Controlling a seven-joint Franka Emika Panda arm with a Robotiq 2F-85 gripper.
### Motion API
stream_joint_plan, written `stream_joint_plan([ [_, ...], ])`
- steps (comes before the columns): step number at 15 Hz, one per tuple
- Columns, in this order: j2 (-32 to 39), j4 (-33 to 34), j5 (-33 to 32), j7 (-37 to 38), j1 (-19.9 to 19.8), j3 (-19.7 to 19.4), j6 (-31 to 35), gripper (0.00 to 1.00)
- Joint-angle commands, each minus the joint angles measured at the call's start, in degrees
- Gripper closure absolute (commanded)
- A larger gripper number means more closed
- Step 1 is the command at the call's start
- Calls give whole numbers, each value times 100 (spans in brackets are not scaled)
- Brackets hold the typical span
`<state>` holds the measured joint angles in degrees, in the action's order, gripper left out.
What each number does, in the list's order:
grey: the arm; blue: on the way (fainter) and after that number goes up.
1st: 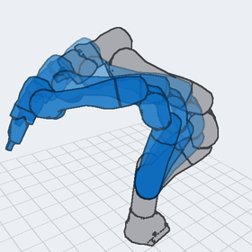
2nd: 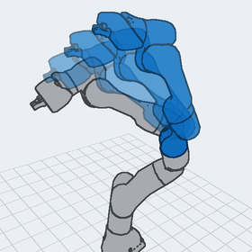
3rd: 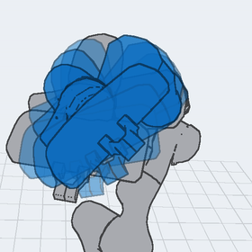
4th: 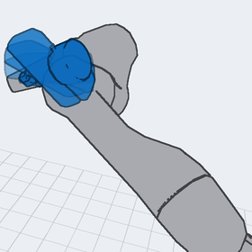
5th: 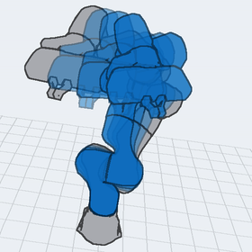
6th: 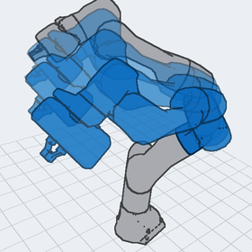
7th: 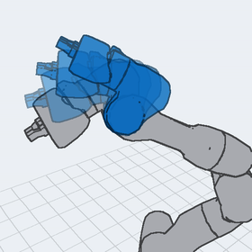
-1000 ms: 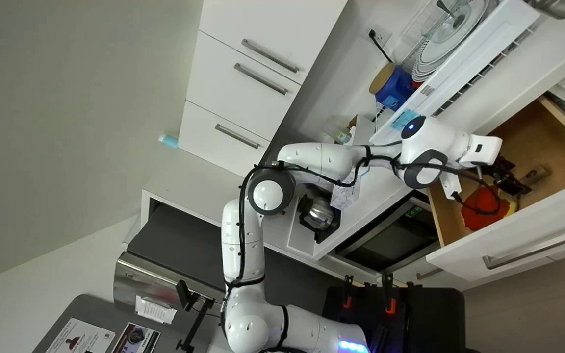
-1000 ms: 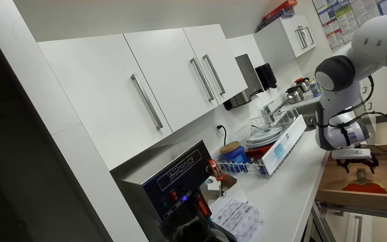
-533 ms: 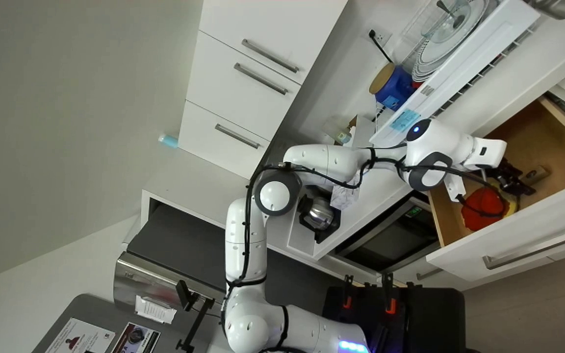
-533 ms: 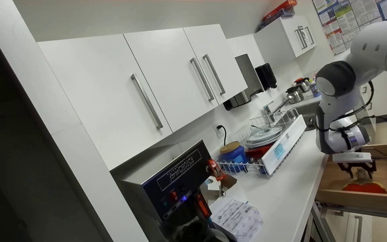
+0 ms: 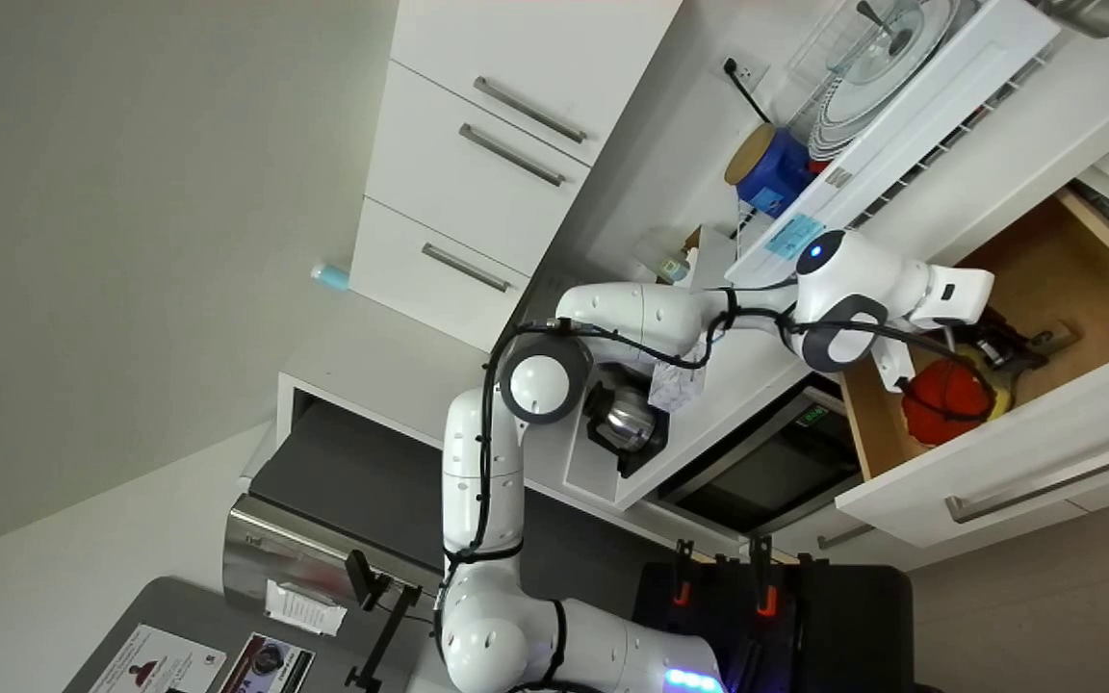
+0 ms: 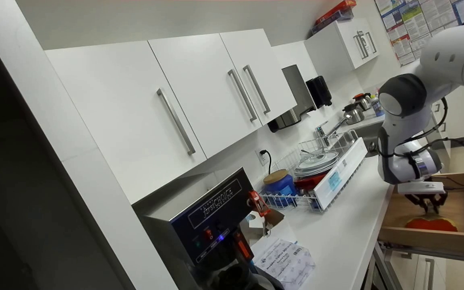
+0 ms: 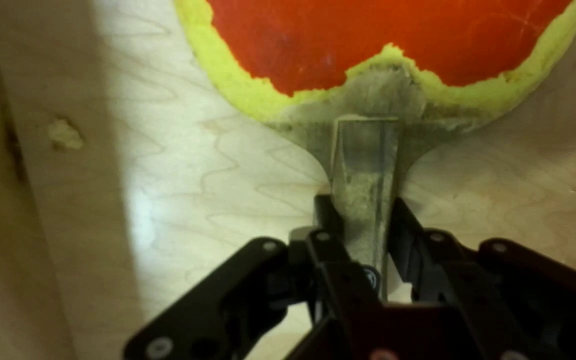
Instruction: Place the paddle on the counter
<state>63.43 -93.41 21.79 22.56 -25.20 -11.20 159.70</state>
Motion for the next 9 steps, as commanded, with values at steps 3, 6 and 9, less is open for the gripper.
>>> stream_joint_plan([
  [3,-452,-386,119,-68,16,23,-105,93],
  [6,-804,-611,100,-10,60,-59,-344,93],
  [9,-1147,-812,-19,200,279,-377,-683,93],
])
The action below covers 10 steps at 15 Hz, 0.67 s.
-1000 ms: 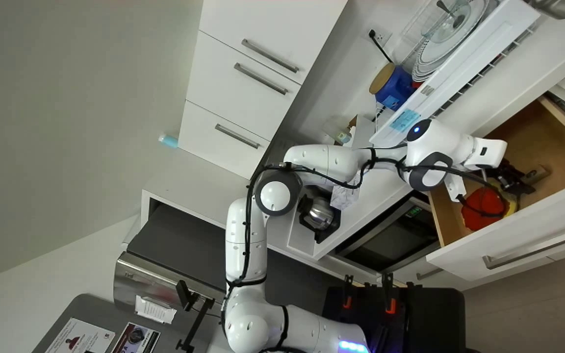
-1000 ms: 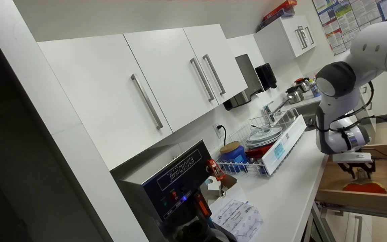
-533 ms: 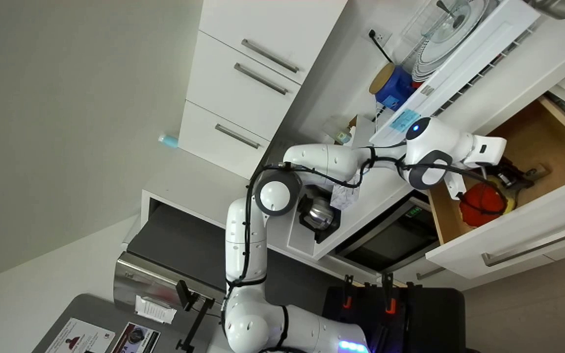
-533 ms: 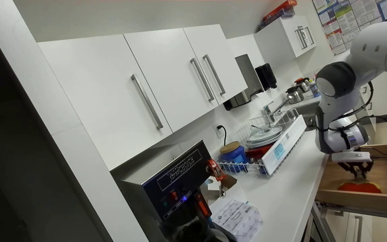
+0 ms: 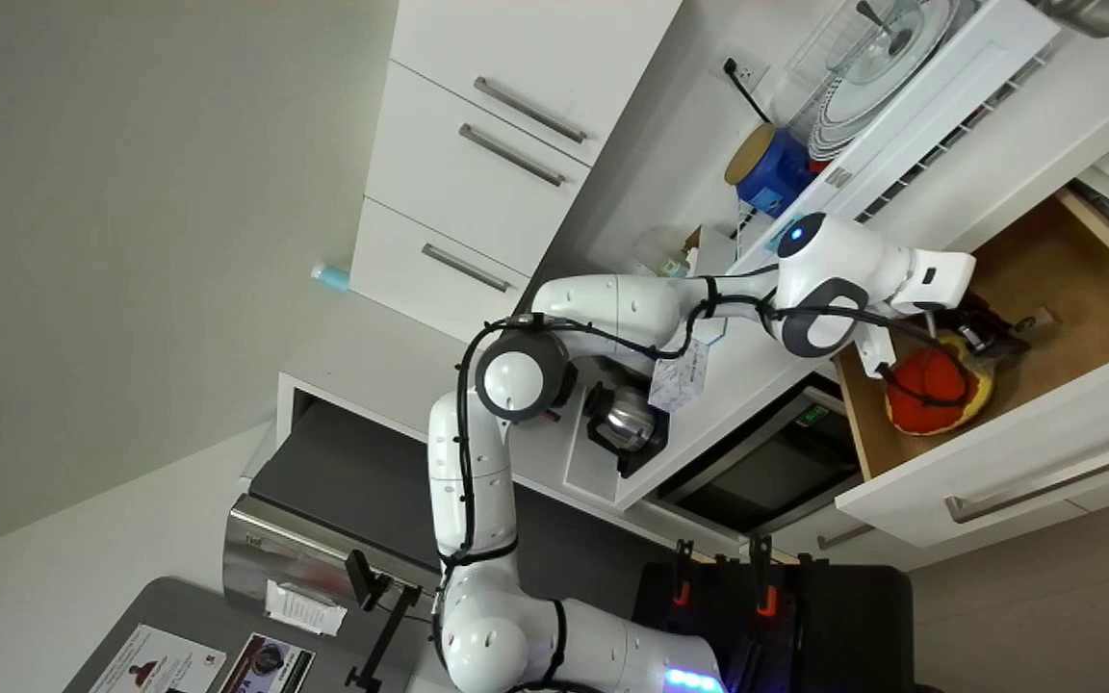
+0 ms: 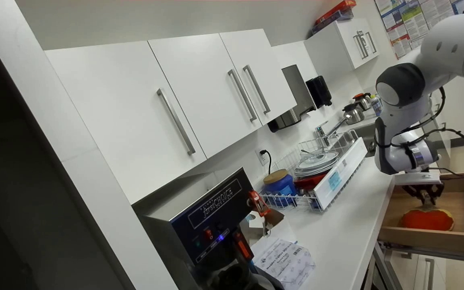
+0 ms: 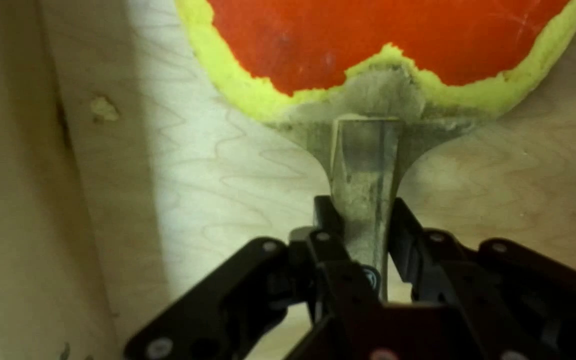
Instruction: Place the paddle on the counter
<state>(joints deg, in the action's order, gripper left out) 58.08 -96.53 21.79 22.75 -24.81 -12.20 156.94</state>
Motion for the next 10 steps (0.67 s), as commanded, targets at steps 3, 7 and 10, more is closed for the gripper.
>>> stream_joint_plan([
  [3,-961,-683,-132,289,442,-590,-686,93],
  [7,-1541,-932,-262,160,552,-723,-1193,93],
  [10,-2099,-1339,-305,249,727,-749,-1427,93],
])
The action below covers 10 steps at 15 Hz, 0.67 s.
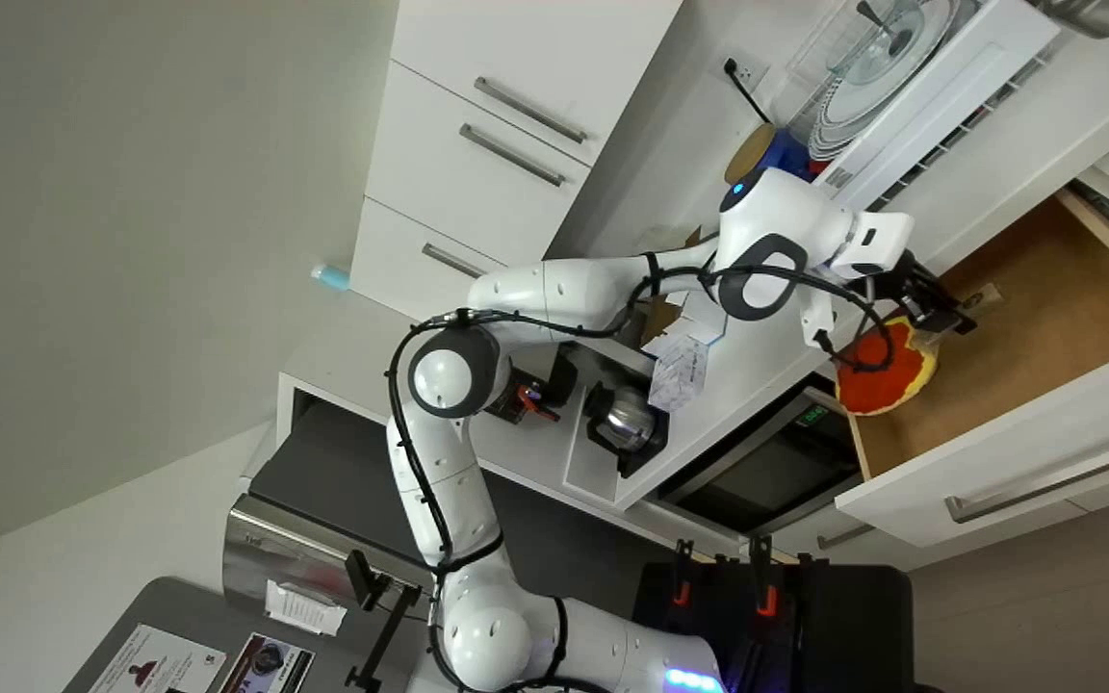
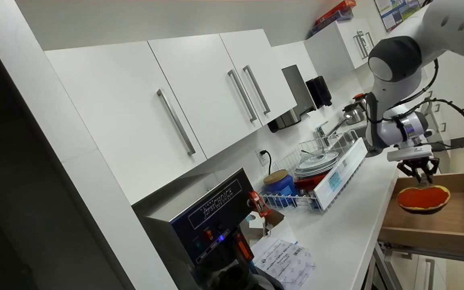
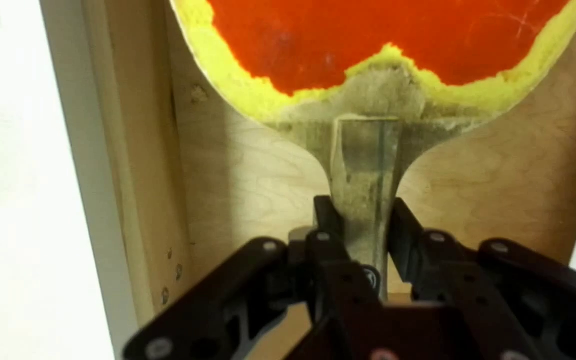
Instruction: Place the paddle on the counter
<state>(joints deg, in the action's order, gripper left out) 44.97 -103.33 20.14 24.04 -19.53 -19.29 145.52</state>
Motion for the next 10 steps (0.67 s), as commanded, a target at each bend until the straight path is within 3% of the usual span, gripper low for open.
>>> stream_joint_plan([
  [1,-955,-768,-135,142,238,-26,-364,93],
  [6,-1919,-1591,-94,615,770,36,-165,93],
  [10,-2286,-1950,-74,1533,1346,168,134,93],
])
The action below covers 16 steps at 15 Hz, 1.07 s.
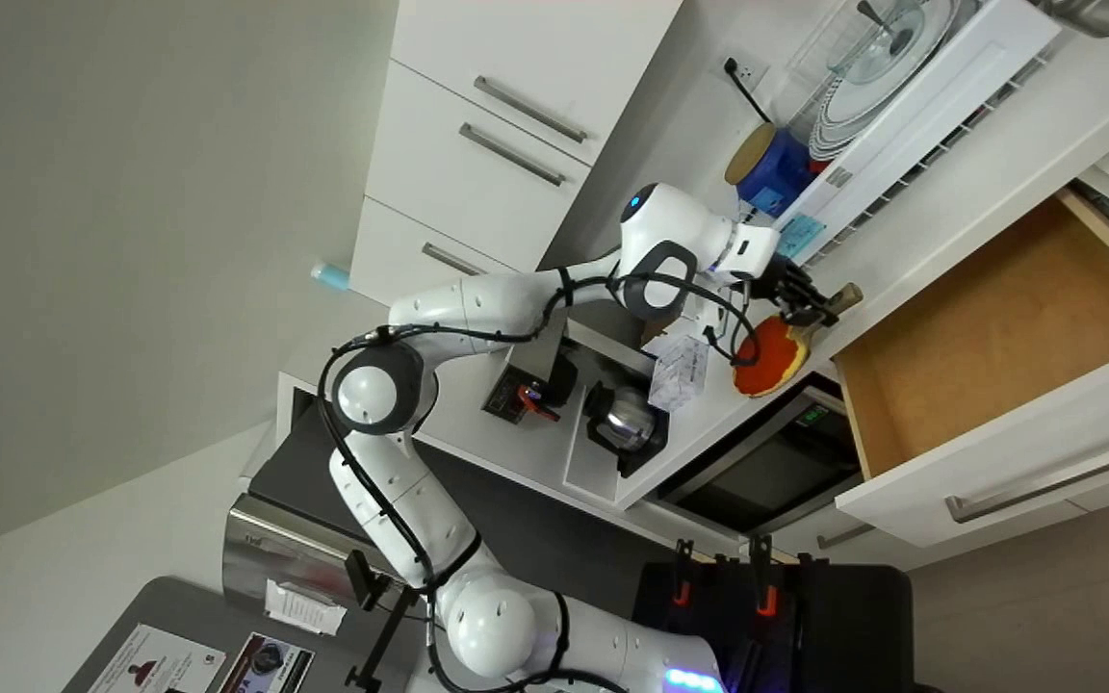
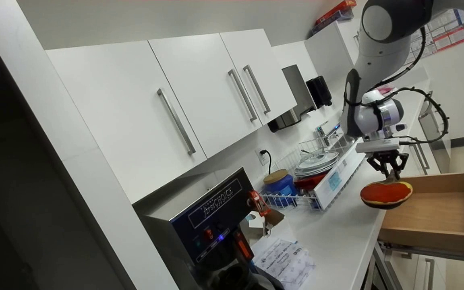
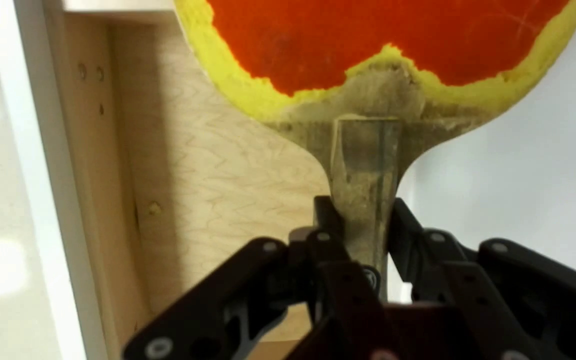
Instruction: Place the paddle on the counter
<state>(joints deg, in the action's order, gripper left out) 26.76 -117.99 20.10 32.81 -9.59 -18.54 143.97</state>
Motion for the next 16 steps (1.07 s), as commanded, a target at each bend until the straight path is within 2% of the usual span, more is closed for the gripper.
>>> stream_joint_plan([
  [1,-514,-527,-77,889,475,150,348,93],
  [8,-385,-578,-188,2043,1143,683,1023,93],
  [16,94,-491,-170,1954,1257,1097,1439,93],
])
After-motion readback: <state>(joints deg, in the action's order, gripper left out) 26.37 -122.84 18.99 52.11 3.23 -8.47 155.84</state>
